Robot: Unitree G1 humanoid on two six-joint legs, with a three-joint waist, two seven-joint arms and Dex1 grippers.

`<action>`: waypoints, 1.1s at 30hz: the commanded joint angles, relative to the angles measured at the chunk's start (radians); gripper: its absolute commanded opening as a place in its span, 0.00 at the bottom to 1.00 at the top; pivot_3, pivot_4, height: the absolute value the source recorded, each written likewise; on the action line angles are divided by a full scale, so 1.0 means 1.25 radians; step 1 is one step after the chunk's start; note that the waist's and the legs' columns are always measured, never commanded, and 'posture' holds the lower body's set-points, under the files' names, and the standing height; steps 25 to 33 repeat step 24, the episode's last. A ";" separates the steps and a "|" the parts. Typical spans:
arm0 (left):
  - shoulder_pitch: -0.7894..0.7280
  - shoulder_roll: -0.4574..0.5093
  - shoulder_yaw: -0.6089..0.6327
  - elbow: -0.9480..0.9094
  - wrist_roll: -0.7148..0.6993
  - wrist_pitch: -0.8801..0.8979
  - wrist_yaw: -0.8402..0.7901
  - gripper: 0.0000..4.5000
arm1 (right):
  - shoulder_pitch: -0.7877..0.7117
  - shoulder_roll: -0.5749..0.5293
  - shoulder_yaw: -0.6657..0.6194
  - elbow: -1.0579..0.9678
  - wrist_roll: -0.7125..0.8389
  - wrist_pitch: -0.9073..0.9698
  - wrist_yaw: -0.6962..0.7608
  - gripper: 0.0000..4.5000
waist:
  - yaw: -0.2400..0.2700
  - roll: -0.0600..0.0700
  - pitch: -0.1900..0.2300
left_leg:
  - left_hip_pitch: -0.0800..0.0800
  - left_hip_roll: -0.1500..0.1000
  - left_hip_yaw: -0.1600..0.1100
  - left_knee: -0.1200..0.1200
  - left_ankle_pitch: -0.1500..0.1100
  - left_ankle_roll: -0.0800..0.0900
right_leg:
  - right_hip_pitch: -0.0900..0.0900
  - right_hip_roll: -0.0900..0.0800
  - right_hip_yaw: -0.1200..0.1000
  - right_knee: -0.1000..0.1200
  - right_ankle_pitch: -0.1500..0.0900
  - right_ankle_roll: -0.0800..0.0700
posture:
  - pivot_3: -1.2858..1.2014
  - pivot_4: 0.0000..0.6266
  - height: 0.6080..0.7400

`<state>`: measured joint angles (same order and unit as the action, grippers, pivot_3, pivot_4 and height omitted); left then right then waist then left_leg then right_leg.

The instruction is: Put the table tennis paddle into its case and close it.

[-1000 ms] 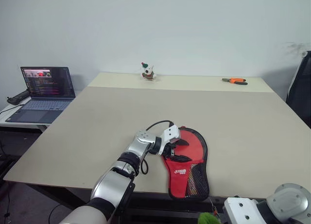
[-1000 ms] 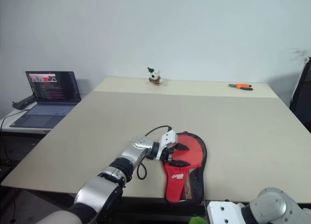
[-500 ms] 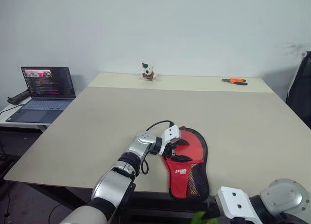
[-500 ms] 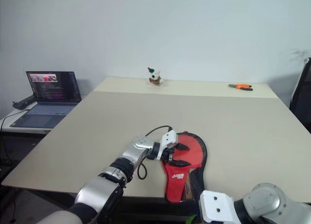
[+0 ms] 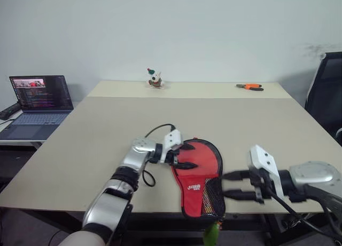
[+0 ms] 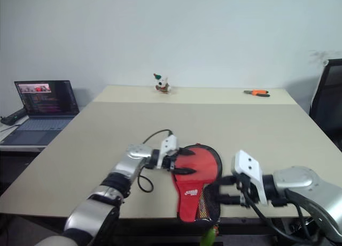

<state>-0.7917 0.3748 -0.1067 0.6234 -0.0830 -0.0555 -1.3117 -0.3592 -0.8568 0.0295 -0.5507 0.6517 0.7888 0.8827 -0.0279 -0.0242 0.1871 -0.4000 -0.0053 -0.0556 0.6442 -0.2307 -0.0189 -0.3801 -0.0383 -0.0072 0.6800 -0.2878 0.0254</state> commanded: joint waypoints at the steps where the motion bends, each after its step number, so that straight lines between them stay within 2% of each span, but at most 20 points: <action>1: 0.164 0.094 0.069 -0.353 -0.100 0.201 0.031 0.86 | -0.079 0.047 0.035 0.143 -0.096 -0.103 -0.006 0.49 | -0.007 0.000 0.000 | 0.000 0.000 0.001 0.000 0.000 0.000 | -0.001 0.000 0.001 0.000 0.000 0.000 | 0.52 0.24 1.00; 6: 0.421 0.163 0.173 -0.700 -0.194 0.417 0.166 0.86 | -0.184 0.119 0.073 0.408 -0.204 -0.247 0.025 0.49 | 0.000 0.001 0.001 | 0.000 0.001 0.000 0.000 0.000 0.000 | -0.001 -0.001 0.001 -0.001 -0.001 -0.001 | 0.52 0.24 1.00; 9: 0.513 0.183 0.245 -0.776 -0.216 0.457 0.231 0.86 | -0.246 0.152 0.088 0.578 -0.255 -0.326 0.061 0.49 | 0.008 0.002 0.001 | 0.000 0.000 -0.002 0.000 0.000 0.000 | 0.001 -0.003 0.001 -0.001 0.000 -0.001 | 0.52 0.24 1.00; 11: 0.522 0.185 0.251 -0.797 -0.225 0.472 0.267 0.86 | -0.278 0.157 0.089 0.677 -0.284 -0.383 0.092 0.49 | 0.014 0.002 0.001 | 0.001 0.001 -0.002 0.001 0.000 0.000 | 0.001 -0.002 0.001 0.000 0.000 -0.002 | 0.52 0.24 1.00; 14: 0.479 0.184 0.223 -0.767 -0.215 0.460 0.295 0.86 | -0.324 0.152 0.080 0.816 -0.332 -0.464 0.109 0.49 | 0.022 0.002 0.001 | 0.001 0.000 -0.001 0.001 0.001 0.000 | 0.002 -0.001 -0.001 0.000 0.000 -0.002 | 0.52 0.24 1.00; 17: 0.424 0.204 0.207 -0.676 -0.196 0.403 0.275 0.86 | -0.351 0.156 0.069 0.862 -0.360 -0.500 0.089 0.49 | 0.020 0.002 0.001 | 0.001 0.000 0.001 0.001 0.001 -0.001 | 0.001 -0.001 0.000 0.000 0.000 -0.002 | 0.52 0.24 1.00; 24: 0.372 0.186 0.175 -0.559 -0.179 0.322 0.292 0.86 | -0.328 0.144 0.052 0.843 -0.379 -0.492 0.090 0.49 | 0.013 0.003 0.002 | 0.000 0.001 0.003 -0.001 0.000 0.000 | -0.002 -0.001 0.001 0.000 0.000 -0.002 | 0.52 0.24 1.00; 33: 0.372 0.186 0.175 -0.559 -0.179 0.322 0.292 0.86 | -0.328 0.144 0.052 0.843 -0.379 -0.492 0.090 0.49 | 0.013 0.003 0.002 | 0.000 0.001 0.003 -0.001 0.000 0.000 | -0.002 -0.001 0.001 0.000 0.000 -0.002 | 0.52 0.24 1.00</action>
